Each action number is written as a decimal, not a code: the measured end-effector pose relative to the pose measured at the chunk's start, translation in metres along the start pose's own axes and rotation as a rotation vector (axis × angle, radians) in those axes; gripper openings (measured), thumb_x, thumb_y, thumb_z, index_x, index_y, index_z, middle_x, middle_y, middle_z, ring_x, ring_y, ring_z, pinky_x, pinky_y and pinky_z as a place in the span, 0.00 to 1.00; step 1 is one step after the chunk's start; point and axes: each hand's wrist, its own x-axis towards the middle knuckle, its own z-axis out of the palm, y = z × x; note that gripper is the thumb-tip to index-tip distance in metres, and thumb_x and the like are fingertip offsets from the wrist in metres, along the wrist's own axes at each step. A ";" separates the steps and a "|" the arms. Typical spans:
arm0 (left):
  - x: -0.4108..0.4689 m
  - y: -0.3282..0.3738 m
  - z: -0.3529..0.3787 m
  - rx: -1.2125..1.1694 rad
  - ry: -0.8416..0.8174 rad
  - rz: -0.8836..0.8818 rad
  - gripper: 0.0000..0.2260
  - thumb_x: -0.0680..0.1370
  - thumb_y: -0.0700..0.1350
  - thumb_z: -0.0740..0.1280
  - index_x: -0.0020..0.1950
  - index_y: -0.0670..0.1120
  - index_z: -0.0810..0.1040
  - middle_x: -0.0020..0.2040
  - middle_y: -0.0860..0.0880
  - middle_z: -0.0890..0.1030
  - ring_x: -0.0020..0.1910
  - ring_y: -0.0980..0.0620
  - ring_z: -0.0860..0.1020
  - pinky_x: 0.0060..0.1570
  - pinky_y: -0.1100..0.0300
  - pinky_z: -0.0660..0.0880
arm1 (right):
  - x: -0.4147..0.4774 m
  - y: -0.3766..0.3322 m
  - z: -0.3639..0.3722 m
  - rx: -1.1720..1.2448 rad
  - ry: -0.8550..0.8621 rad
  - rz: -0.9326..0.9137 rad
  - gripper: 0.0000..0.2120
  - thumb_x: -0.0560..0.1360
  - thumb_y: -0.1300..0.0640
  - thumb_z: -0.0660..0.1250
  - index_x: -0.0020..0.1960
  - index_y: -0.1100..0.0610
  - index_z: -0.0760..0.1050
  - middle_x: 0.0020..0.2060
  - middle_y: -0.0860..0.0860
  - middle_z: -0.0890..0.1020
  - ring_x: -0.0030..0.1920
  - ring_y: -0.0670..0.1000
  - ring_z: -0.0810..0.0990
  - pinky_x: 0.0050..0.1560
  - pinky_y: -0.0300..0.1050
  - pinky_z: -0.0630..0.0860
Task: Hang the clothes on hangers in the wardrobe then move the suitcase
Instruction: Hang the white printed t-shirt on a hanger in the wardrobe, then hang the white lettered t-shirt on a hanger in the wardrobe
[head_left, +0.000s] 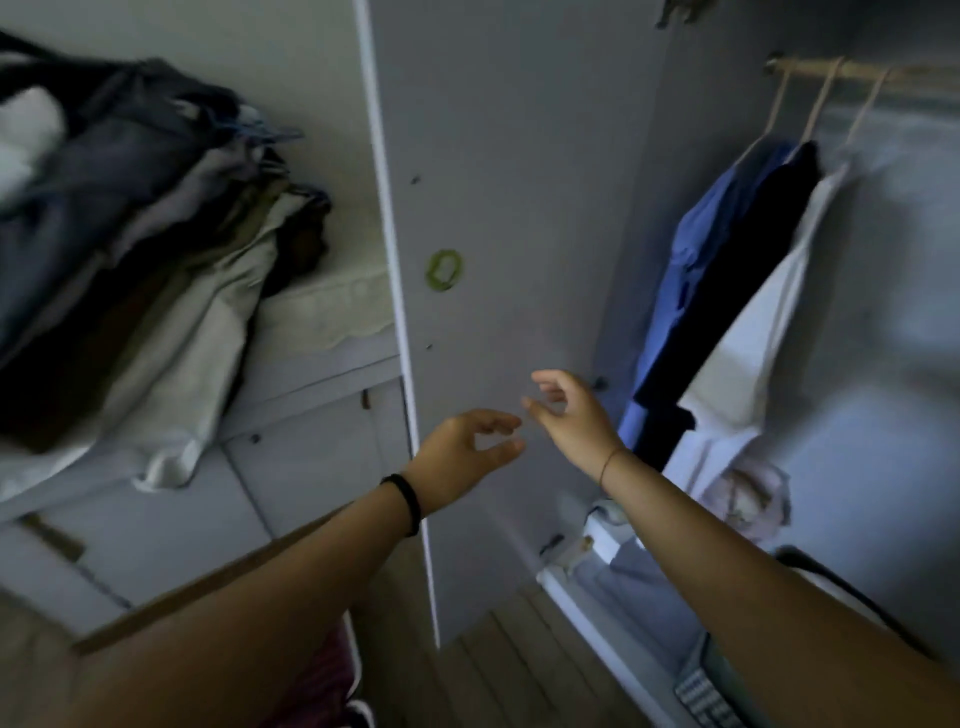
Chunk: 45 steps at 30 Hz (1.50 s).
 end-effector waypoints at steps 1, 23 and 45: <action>-0.020 -0.015 -0.010 0.008 0.013 -0.025 0.15 0.76 0.51 0.69 0.61 0.51 0.77 0.56 0.56 0.77 0.56 0.58 0.75 0.49 0.76 0.65 | -0.010 -0.005 0.019 -0.008 -0.028 -0.008 0.16 0.74 0.59 0.69 0.61 0.60 0.74 0.56 0.57 0.75 0.53 0.47 0.73 0.59 0.39 0.69; -0.414 -0.352 -0.104 -0.141 0.338 -0.645 0.16 0.76 0.48 0.69 0.63 0.48 0.77 0.55 0.56 0.77 0.54 0.61 0.74 0.47 0.79 0.66 | -0.259 -0.035 0.442 -0.012 -0.632 0.022 0.17 0.74 0.56 0.69 0.61 0.56 0.74 0.59 0.52 0.74 0.59 0.50 0.74 0.59 0.45 0.72; -0.503 -0.807 0.189 -0.158 0.472 -0.955 0.27 0.74 0.55 0.70 0.70 0.49 0.70 0.69 0.51 0.70 0.69 0.53 0.67 0.68 0.59 0.64 | -0.424 0.379 0.783 -0.028 -0.965 0.215 0.24 0.74 0.50 0.69 0.67 0.55 0.68 0.59 0.49 0.74 0.61 0.47 0.73 0.60 0.44 0.72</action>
